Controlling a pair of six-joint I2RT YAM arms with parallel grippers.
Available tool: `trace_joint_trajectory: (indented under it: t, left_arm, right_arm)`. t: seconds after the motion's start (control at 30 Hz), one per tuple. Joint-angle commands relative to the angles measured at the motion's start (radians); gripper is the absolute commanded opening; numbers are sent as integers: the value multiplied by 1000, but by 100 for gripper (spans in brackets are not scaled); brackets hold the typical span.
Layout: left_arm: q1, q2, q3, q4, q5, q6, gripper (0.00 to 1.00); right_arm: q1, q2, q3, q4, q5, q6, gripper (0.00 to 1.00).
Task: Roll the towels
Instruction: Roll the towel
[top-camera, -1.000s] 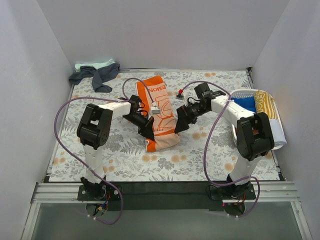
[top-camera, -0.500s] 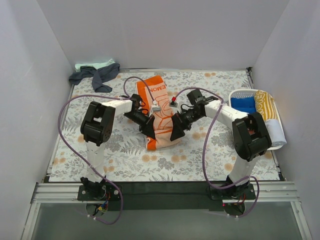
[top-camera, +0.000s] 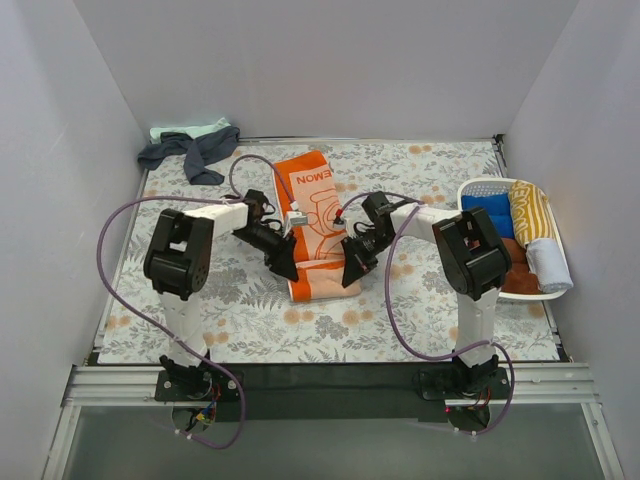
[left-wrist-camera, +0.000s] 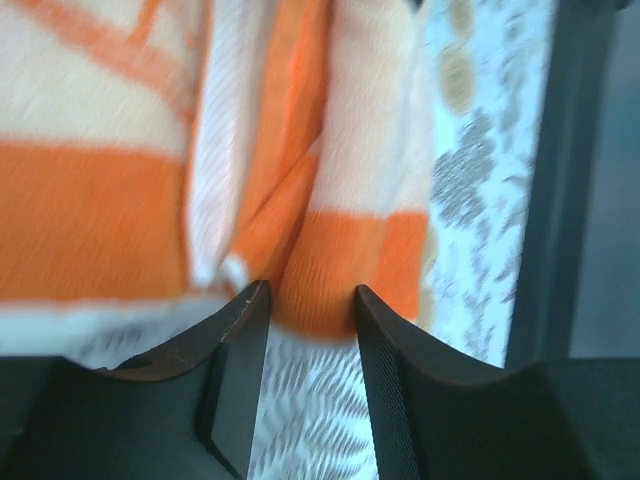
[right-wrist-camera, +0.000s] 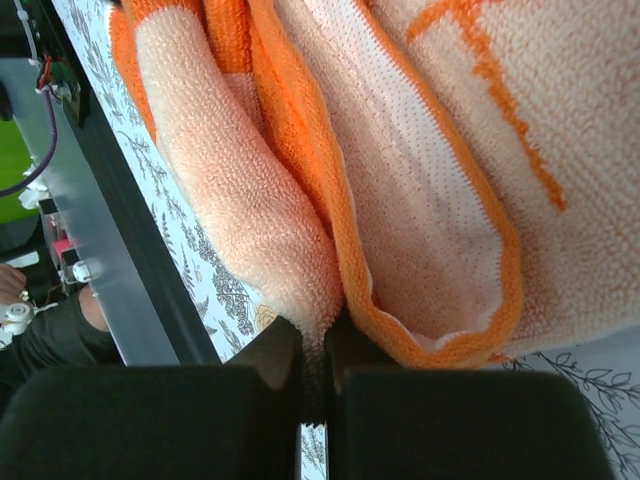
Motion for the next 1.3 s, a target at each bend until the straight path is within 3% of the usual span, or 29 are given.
trace_joint_trajectory:
  t: [0.0, 0.17, 0.33, 0.37, 0.4, 0.53, 0.8, 0.93, 1.0, 1.07, 1.2, 1.27]
  left_arm:
    - [83, -148, -86, 103, -193, 92, 38]
    - [39, -483, -255, 280, -298, 144, 49]
    - [-284, -676, -413, 498, -636, 162, 51]
    - [-329, -693, -455, 525, -732, 168, 60]
    - [-420, -713, -476, 579, -780, 175, 61]
    - [-570, -687, -560, 722, -1026, 198, 66]
    - [-673, -518, -559, 815, -1115, 213, 67]
    - [-676, -439, -541, 765, -1098, 215, 56]
    - [-665, -399, -507, 660, -1043, 193, 36]
    - [-653, -388, -468, 606, -942, 161, 24]
    - [-593, -356, -402, 416, -765, 141, 9]
    - [-546, -342, -355, 357, -645, 138, 2]
  right_arm:
    - [-3, 41, 43, -17, 57, 10, 1]
    - [-3, 86, 80, -55, 53, 17, 1]
    - [-3, 118, 88, -80, 13, 23, 1]
    - [-3, 127, 91, -81, 10, 24, 1]
    - [-3, 132, 93, -84, 14, 26, 1]
    - [-3, 150, 108, -92, 8, 24, 1]
    - [-11, 169, 107, -100, -22, 27, 1]
    - [-15, 172, 102, -98, -38, 32, 1]
    - [-17, 167, 97, -98, -50, 32, 1]
    - [-18, 147, 87, -98, -59, 30, 1]
    - [-47, 71, 70, -106, -47, -6, 31]
    - [-73, 6, 62, -112, -29, -16, 35]
